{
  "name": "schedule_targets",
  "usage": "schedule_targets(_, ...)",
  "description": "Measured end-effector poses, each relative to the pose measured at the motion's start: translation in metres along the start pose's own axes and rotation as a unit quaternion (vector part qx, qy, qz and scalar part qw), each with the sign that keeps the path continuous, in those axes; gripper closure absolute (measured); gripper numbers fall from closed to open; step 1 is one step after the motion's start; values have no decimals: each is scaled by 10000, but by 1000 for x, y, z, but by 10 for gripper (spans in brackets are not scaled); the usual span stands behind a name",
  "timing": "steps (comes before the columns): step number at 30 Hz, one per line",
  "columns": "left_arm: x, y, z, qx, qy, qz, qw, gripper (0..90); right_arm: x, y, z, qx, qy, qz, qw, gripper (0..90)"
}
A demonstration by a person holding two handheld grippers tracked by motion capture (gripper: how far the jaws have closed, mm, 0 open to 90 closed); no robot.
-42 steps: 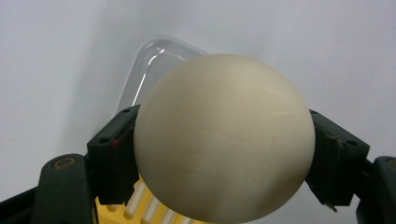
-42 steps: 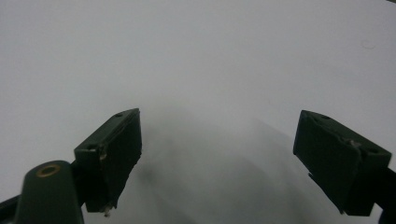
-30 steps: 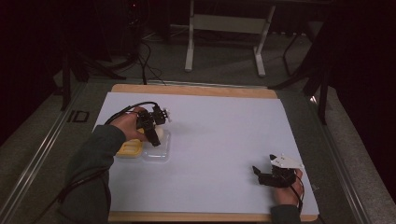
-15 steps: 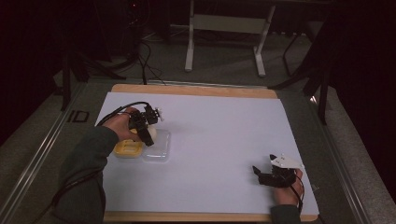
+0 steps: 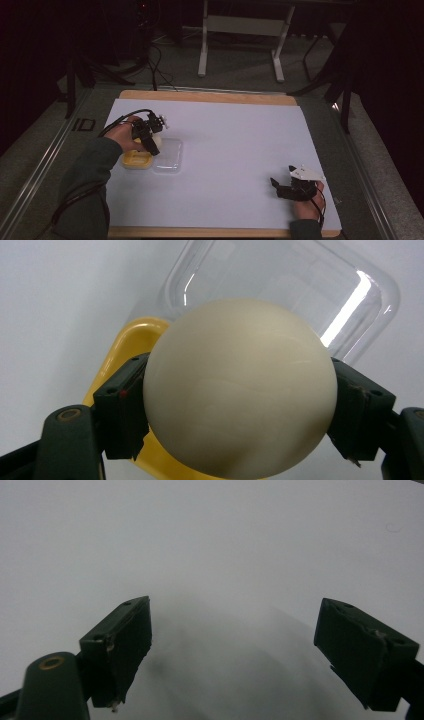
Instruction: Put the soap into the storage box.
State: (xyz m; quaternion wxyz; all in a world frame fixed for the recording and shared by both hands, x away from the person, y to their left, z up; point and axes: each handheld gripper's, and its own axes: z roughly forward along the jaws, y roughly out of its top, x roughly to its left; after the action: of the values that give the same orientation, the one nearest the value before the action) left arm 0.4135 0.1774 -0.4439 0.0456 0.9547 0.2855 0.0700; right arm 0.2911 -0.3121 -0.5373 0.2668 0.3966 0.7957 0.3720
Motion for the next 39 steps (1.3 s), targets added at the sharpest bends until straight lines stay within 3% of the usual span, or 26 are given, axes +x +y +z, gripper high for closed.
schedule_targets(22, 8, -9, 4, 65, -7, -282, 9996, 235, 0, 0, 0, -2, -1, 1, 10000, 153)
schedule_targets(39, 17, -24, 13, 217, 44, -343, 9992, 235, 0, 0, 0, -6, -10, 2, 10000, 154)
